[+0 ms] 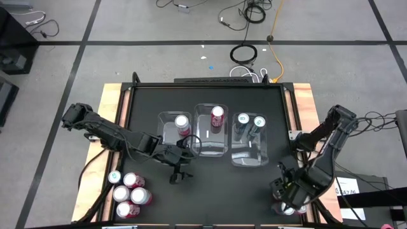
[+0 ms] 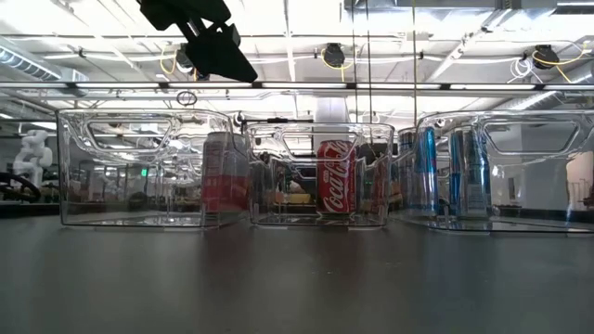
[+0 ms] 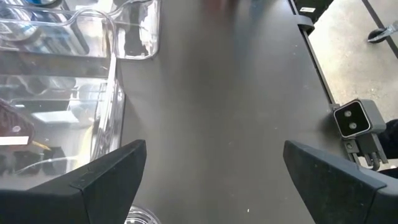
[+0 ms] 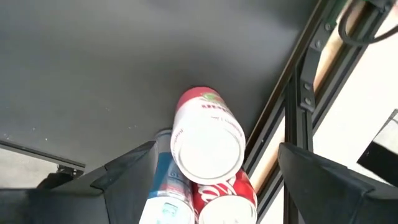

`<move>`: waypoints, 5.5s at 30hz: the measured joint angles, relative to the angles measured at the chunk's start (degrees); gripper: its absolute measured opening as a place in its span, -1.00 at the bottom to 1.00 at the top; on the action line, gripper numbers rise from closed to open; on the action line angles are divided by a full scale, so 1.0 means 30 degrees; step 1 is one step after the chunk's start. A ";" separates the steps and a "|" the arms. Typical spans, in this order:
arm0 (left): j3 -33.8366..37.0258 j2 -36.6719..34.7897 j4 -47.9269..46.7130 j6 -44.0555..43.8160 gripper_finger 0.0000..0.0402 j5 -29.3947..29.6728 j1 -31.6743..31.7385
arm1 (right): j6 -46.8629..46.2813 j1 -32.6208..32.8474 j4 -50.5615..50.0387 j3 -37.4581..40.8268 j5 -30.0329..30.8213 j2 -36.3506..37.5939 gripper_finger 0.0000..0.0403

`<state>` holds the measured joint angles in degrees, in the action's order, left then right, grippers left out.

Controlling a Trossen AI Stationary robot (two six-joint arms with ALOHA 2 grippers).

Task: Sort soda cans
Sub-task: Put the top right white orange soda can into the middle left transparent bin

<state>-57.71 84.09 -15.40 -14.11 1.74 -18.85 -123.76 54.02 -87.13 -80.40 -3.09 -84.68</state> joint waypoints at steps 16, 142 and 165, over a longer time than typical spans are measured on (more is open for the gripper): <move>0.0000 0.0000 -0.0010 0.0379 0.92 -0.0010 0.0007 | -0.2016 0.1159 0.1261 0.0416 0.0004 -0.0102 0.61; 0.4029 -0.9638 -0.4932 -0.0852 0.92 0.0684 0.0532 | 3.2496 -1.6929 1.2007 -1.2559 0.3937 -1.1341 0.42; 0.8458 -1.0593 0.0439 -0.1312 0.92 0.1626 0.0532 | 3.3132 -1.8198 0.9893 -1.6859 0.3440 -1.7163 0.43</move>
<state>-32.34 52.31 -14.08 -18.04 6.62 -17.26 -24.37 -0.58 -57.45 -130.98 7.23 -136.17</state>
